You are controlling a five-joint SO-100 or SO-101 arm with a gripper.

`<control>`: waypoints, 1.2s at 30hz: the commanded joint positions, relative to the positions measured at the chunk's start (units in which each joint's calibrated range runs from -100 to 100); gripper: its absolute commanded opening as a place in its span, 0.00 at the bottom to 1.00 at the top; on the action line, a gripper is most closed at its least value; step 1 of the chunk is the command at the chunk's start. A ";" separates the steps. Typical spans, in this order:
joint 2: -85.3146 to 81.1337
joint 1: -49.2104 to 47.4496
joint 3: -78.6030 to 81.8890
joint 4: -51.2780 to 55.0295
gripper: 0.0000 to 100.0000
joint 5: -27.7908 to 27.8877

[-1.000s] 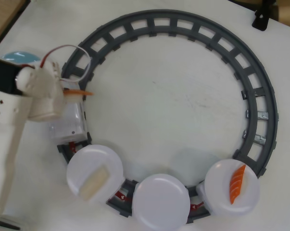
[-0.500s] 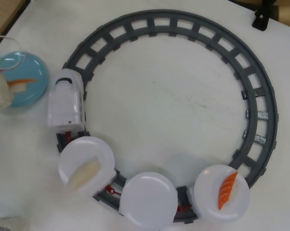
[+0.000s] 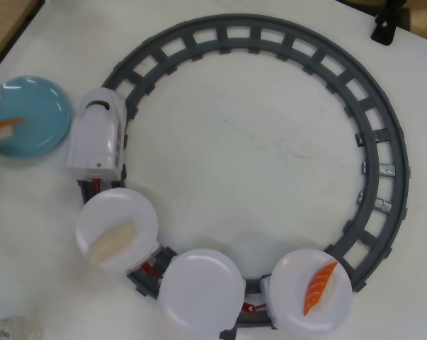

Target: Pick up the sushi from the Shinkansen and put it on the blue dish

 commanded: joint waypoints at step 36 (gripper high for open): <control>24.59 2.10 -43.61 23.81 0.23 0.34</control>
